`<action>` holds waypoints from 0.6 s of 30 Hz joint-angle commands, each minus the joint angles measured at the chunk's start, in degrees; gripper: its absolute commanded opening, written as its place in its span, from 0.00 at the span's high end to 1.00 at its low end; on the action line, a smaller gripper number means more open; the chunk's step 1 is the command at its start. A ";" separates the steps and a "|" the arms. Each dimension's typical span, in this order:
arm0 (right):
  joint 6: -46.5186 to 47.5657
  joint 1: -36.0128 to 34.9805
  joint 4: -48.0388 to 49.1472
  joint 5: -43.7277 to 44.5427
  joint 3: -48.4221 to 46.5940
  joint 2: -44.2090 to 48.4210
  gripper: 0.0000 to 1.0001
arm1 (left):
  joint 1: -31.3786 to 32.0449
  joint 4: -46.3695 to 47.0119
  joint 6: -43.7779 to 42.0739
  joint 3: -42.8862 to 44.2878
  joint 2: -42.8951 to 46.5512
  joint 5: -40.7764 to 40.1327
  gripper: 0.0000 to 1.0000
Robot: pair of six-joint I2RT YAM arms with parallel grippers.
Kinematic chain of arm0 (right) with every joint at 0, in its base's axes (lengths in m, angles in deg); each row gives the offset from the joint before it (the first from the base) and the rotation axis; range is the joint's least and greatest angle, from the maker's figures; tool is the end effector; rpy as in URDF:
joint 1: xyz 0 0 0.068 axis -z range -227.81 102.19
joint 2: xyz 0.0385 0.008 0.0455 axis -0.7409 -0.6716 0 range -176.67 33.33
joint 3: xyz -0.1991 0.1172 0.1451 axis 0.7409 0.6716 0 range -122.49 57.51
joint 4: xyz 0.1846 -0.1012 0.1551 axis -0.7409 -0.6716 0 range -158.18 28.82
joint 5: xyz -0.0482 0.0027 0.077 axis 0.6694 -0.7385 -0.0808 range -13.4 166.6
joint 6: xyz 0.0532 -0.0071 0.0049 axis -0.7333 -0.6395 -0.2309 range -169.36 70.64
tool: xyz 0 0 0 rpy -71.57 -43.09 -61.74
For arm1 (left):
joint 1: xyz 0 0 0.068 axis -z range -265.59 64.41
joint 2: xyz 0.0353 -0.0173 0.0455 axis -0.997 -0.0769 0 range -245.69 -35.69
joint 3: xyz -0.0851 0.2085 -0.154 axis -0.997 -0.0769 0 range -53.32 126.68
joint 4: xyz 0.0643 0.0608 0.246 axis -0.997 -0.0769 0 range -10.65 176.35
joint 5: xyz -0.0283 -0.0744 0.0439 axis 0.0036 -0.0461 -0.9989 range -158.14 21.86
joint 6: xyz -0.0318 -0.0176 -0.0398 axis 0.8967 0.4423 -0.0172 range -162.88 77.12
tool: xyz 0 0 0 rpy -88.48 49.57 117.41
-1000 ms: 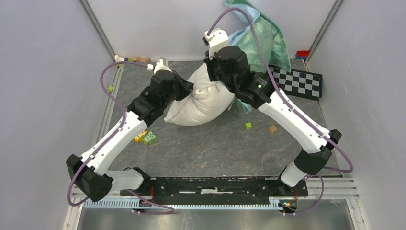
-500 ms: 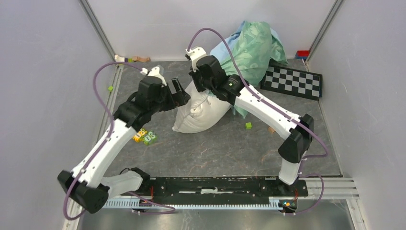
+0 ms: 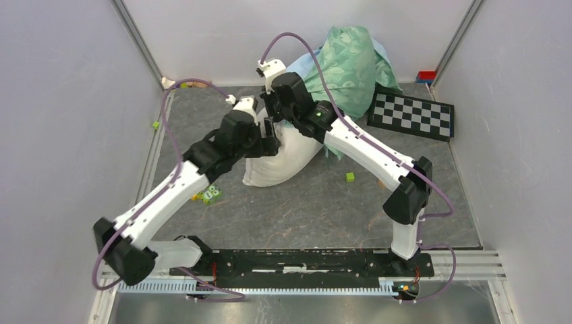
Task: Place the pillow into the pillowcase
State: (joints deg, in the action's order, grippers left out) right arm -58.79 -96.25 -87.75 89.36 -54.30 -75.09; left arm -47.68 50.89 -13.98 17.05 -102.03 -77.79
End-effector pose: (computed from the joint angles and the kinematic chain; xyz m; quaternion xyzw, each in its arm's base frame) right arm 0.3007 0.3274 0.3956 -0.2194 0.8024 0.1837 0.5238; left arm 0.1987 -0.1473 0.3755 0.0272 0.8697 -0.2070 0.4473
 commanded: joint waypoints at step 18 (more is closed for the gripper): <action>2.41 -11.60 -2.21 4.47 -6.35 6.97 0.88 | -15.77 18.22 36.82 -11.14 3.32 16.66 0.98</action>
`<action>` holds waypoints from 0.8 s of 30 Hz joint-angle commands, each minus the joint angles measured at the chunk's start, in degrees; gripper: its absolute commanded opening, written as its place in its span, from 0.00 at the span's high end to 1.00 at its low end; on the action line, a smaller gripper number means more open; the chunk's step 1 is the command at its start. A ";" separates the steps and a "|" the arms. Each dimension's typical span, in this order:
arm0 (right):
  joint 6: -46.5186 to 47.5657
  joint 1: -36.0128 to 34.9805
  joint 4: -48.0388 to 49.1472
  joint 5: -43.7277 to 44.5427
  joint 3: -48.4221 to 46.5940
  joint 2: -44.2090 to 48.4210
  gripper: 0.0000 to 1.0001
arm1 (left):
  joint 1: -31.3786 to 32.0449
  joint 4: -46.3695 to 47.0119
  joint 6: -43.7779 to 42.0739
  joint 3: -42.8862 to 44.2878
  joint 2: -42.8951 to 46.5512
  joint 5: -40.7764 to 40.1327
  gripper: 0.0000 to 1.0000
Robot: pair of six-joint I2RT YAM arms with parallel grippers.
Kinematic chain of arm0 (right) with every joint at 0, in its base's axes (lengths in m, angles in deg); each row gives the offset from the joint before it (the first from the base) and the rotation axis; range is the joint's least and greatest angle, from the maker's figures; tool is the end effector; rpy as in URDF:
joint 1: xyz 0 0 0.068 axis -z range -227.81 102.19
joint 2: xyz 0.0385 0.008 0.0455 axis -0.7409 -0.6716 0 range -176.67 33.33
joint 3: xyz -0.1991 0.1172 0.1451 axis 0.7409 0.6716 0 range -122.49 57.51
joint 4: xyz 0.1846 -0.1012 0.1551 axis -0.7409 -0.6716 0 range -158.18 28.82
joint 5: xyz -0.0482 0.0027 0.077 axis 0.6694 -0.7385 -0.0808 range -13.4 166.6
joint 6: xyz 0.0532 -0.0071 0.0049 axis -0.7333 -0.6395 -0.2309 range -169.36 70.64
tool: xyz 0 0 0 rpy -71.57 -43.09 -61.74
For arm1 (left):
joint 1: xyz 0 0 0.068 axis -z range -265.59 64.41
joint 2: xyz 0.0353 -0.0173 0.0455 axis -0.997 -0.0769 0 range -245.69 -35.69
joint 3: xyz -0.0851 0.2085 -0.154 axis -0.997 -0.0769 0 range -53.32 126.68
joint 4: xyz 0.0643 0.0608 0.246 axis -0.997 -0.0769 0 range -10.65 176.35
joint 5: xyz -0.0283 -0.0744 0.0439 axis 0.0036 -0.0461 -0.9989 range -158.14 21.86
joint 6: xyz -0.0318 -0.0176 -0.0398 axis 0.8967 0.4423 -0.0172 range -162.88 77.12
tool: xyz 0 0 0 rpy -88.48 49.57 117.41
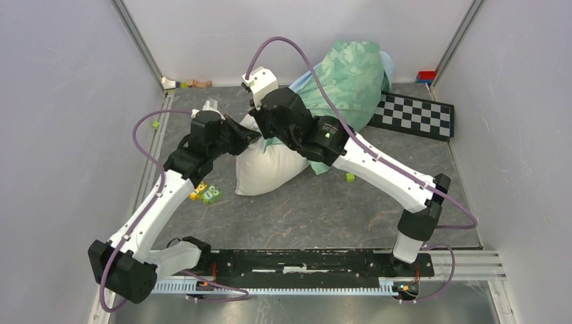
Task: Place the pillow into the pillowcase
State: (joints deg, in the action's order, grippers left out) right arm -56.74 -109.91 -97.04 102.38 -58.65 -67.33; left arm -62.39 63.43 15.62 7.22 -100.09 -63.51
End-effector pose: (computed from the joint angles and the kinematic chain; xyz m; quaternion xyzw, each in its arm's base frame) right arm 0.1953 0.3360 0.4594 -0.2547 0.7692 0.1668 0.5618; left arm 0.2306 -0.1021 0.3456 -0.2379 0.8173 -0.3685 0.3736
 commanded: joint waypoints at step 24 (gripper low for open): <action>15.90 19.68 29.54 -3.95 45.83 15.18 0.02 | -8.00 1.74 -2.95 -1.21 -2.57 1.09 0.98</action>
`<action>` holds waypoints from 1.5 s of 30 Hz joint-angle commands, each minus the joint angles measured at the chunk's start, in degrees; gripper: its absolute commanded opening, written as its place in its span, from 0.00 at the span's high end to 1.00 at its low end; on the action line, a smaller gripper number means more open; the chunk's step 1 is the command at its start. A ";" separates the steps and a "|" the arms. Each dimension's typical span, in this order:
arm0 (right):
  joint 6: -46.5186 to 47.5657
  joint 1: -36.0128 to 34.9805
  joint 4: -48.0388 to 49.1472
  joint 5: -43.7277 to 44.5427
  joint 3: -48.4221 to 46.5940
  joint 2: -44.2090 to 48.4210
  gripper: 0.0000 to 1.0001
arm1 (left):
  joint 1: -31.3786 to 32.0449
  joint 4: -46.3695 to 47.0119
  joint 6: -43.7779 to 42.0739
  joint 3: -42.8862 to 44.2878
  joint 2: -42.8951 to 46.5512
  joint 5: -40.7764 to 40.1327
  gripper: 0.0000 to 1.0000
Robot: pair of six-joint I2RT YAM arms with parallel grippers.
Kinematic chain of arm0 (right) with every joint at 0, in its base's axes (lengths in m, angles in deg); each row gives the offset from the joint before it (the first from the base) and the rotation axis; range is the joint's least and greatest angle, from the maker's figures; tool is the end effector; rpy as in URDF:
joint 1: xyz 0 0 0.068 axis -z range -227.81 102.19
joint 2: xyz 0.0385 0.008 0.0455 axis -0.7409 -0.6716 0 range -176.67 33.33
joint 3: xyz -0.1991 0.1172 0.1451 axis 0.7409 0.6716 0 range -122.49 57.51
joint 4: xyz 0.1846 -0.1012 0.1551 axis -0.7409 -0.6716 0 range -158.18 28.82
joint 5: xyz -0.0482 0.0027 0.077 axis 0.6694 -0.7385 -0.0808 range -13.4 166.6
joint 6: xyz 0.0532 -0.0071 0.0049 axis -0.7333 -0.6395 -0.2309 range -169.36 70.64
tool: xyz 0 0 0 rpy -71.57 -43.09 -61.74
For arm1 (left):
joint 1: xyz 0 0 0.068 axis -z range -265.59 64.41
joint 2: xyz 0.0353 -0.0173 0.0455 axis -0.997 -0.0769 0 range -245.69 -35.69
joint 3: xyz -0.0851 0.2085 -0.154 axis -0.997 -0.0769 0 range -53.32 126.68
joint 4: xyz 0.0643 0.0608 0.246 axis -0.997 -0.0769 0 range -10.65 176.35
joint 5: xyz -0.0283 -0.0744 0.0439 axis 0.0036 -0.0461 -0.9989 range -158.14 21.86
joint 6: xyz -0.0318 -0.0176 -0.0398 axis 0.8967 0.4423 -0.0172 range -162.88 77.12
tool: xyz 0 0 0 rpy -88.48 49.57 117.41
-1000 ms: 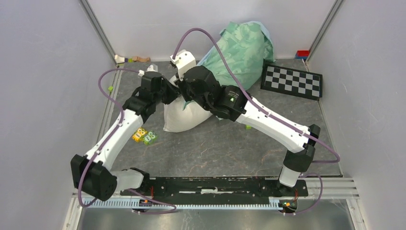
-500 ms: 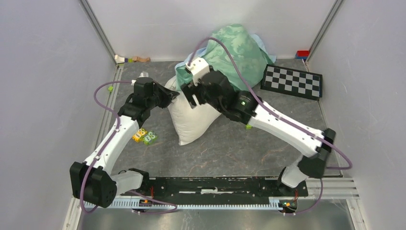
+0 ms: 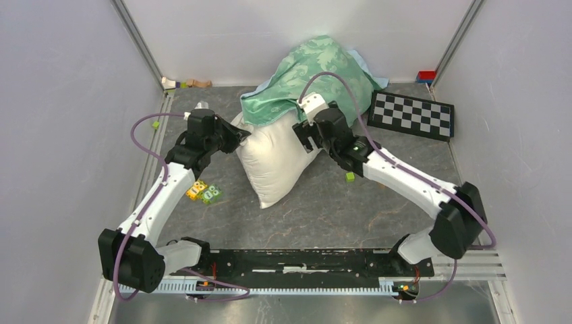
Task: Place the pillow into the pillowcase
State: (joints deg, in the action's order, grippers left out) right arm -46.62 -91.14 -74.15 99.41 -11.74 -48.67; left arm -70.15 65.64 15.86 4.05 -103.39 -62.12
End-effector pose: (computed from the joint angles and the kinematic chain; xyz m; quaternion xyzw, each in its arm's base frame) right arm 0.2507 0.2176 0.3331 -0.2280 0.8050 0.0239 0.5472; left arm 0.2547 -0.0743 0.3164 -0.2967 0.8176 -0.3328 0.3644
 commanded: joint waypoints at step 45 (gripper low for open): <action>-5.20 -3.64 -10.67 -9.81 -34.25 -20.64 1.00 | 0.55 -18.61 -26.71 17.33 1.31 -15.84 0.00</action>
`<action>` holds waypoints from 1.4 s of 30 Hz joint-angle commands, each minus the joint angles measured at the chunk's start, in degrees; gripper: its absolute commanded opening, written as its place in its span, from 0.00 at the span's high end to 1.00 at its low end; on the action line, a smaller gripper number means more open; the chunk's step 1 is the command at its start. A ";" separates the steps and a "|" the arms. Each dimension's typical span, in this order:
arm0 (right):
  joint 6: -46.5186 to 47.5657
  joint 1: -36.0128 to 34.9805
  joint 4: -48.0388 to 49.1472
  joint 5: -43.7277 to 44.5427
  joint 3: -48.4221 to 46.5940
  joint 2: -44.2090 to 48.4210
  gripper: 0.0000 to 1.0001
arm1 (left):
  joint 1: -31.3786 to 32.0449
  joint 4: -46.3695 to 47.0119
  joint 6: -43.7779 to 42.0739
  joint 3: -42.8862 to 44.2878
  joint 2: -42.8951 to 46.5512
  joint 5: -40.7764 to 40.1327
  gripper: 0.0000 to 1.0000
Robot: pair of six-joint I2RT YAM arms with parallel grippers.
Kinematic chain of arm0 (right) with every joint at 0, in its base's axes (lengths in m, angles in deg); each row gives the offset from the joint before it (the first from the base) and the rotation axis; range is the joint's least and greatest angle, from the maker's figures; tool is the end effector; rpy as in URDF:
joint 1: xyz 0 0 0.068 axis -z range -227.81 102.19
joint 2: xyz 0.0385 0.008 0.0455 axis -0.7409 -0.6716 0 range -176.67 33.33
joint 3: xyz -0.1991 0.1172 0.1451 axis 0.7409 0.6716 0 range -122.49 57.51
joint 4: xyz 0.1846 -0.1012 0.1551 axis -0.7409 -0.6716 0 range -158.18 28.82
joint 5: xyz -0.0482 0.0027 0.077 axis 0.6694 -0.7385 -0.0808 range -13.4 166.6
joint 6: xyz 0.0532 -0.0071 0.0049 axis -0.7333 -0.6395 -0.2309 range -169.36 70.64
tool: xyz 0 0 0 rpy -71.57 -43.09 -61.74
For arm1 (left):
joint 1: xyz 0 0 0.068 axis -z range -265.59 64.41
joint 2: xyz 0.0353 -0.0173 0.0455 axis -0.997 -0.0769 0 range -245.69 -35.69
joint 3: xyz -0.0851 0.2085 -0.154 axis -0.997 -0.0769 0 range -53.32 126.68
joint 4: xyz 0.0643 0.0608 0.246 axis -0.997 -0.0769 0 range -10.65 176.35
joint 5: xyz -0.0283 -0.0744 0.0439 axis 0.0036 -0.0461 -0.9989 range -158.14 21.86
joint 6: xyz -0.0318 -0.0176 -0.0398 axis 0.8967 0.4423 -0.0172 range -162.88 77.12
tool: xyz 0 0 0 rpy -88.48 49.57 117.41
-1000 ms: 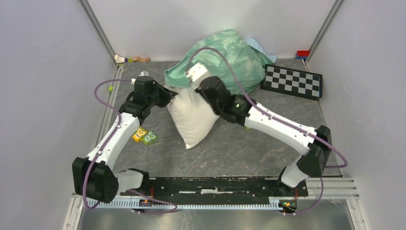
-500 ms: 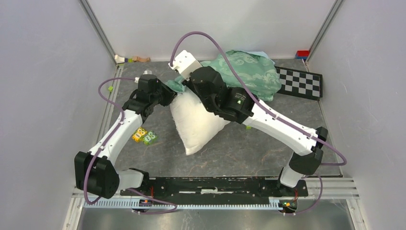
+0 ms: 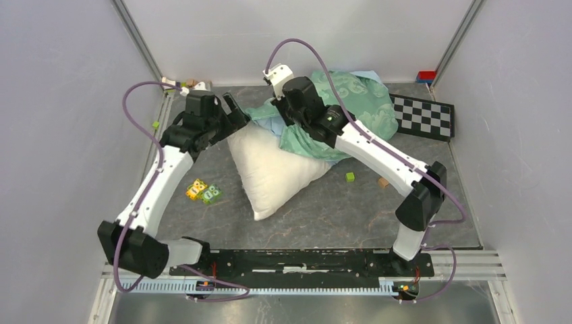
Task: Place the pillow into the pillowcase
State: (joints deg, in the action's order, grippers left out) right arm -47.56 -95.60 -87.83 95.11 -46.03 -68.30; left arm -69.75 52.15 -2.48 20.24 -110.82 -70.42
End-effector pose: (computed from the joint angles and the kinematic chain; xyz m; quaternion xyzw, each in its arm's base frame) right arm 0.2865 0.2991 0.3951 -0.2699 0.7909 0.0833 0.5428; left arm 0.2771 -0.0773 0.3579 -0.1981 0.8677 -0.1991 0.4102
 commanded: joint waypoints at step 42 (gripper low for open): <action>3.82 -6.33 8.70 11.97 18.52 8.54 0.90 | 15.62 10.55 4.63 -28.12 12.52 -8.74 0.88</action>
State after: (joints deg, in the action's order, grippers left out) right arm -45.72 -99.90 -76.49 102.23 -16.64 -59.47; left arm -54.08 59.96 1.45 -10.62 -95.80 -76.21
